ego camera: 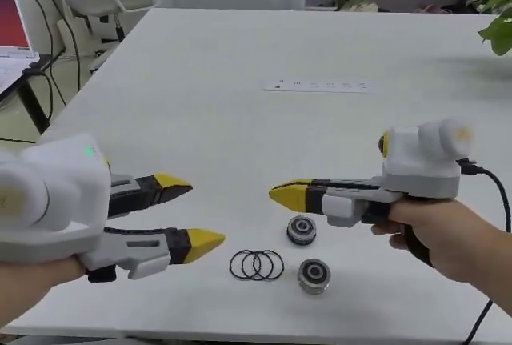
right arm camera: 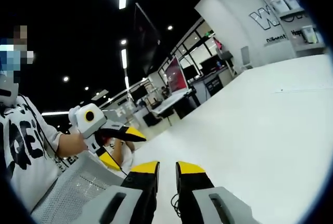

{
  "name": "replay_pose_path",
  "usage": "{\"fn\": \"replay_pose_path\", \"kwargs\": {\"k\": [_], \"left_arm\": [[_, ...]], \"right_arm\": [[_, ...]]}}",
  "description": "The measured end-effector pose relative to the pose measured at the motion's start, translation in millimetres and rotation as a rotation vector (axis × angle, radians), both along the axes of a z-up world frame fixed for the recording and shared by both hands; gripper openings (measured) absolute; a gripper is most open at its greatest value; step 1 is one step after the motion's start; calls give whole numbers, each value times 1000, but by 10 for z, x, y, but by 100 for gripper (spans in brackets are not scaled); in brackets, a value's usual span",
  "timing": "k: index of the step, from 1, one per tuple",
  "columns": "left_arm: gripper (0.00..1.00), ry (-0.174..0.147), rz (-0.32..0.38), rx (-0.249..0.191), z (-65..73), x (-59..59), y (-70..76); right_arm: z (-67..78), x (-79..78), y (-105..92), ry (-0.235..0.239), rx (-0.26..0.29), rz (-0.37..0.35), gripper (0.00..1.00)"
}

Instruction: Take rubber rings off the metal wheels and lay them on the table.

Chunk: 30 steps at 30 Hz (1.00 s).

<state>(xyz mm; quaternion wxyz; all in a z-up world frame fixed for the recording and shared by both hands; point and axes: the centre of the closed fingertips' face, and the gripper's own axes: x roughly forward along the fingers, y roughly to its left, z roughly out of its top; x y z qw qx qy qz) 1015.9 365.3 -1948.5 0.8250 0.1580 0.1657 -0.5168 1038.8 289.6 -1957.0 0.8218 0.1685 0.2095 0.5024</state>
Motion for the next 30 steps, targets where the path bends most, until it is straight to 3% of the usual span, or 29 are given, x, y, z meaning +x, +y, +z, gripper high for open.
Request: {"fn": "replay_pose_path", "kwargs": {"k": [15,30], "left_arm": [[43,38,-20,-10,10,238,-190],[42,72,-40,-17,-19,417,-400]], "right_arm": [[-185,126,-527,-25,-135,-92,28],[-418,138,-724,-21,-235,-87,35]]}}
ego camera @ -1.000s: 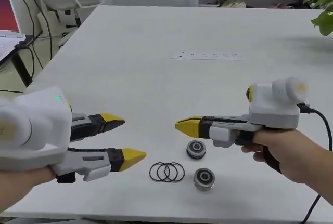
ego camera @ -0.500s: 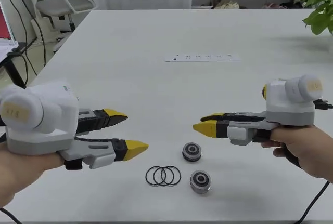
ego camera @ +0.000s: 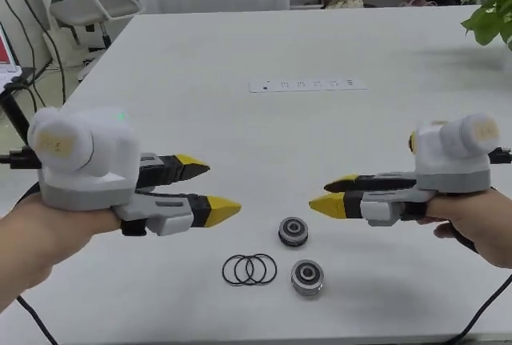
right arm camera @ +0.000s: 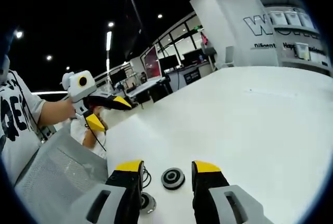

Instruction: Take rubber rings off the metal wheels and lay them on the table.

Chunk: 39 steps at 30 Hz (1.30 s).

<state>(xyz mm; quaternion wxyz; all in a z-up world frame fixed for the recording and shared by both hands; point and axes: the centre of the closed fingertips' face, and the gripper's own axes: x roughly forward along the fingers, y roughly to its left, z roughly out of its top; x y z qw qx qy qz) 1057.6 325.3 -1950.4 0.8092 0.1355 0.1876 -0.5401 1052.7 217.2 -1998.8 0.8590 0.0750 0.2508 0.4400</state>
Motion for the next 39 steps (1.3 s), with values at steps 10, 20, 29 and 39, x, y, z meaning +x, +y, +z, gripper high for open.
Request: {"fn": "replay_pose_path", "kwargs": {"k": [10,20,29,39], "left_arm": [[42,30,-20,13,-113,52,-142],[41,54,-34,40,-260,91,-222],[40,69,-57,58,-361,117,-329],[39,92,-90,90,-538,111,-463]], "right_arm": [[-164,2,-55,5,-63,13,35],[-301,-3,-75,15,-114,30,37],[-419,-39,-29,10,-170,71,37],[-543,-54,-22,0,-218,109,35]]}}
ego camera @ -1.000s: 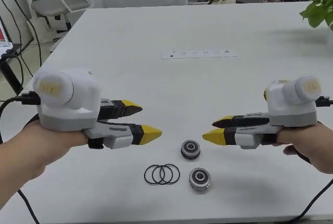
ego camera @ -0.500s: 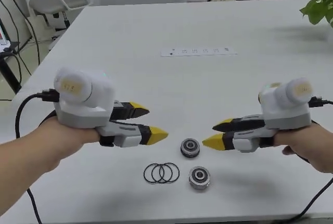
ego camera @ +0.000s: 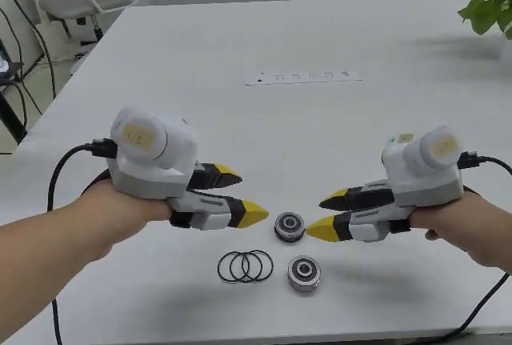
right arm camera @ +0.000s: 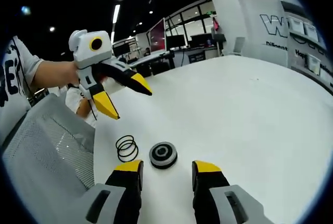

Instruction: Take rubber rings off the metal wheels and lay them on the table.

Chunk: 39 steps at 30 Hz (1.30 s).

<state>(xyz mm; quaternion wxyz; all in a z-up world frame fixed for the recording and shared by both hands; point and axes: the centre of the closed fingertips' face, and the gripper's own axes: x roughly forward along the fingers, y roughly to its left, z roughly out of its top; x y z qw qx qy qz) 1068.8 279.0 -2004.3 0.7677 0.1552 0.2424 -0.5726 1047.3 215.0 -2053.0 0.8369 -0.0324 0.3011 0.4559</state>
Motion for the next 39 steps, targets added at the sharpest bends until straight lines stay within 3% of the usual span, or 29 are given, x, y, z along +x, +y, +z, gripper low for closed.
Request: {"fn": "replay_pose_path", "kwargs": {"k": [15,28,39], "left_arm": [[38,34,-45,47,-298,-40,-151],[32,41,-77,81,-456,-110,-226],[30,54,-91,81,-511,-148,-332]], "right_arm": [[-160,19,43,-18,-62,49,28],[-217,22,158,-31,-79,78,23],[-257,31,141,-42,-93,80,17]]}}
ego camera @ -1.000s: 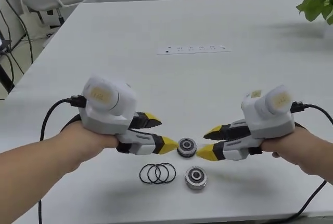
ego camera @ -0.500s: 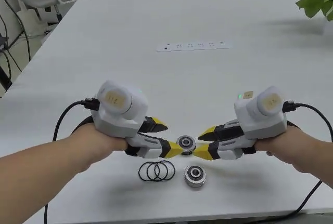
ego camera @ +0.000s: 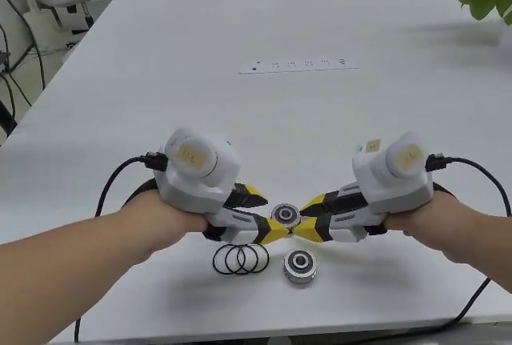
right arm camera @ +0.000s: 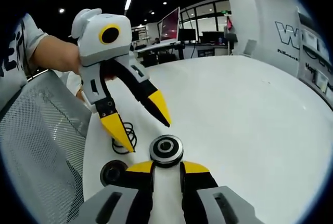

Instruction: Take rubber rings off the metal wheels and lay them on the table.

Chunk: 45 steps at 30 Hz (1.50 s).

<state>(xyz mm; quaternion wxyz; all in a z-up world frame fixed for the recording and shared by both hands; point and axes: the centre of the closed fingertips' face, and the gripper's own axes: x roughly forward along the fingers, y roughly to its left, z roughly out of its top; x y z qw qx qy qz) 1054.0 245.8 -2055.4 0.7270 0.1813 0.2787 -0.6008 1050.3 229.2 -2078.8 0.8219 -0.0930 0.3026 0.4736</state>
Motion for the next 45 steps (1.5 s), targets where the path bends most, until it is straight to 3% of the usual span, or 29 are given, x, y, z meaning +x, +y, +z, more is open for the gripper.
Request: {"fn": "replay_pose_path", "kwargs": {"k": [14,21,26,29,30,37,40,45], "left_arm": [[23,20,-6,-6,-51,-17,-108],[16,12,8,-12,-59,31,-131],[15,-33,0,-11,-72,25,-142],[13,-94,-11,2,-70,50,-151],[12,-79,-3,3,-74,38,-145],[9,-85,33,-15,-68,74,-130],[7,-105,34,-5,-60,57,-106],[7,-106,41,-6,-64,63,-87]], "right_arm": [[-25,-12,5,7,19,-3,13],[-22,-10,4,8,25,-5,13],[-23,-7,2,9,30,-10,13],[-23,-5,2,16,36,-18,13],[-23,-5,2,17,38,-20,13],[-23,-1,3,40,48,-46,12],[-19,-1,4,40,49,-46,11],[-15,-5,2,23,35,-31,11]]}}
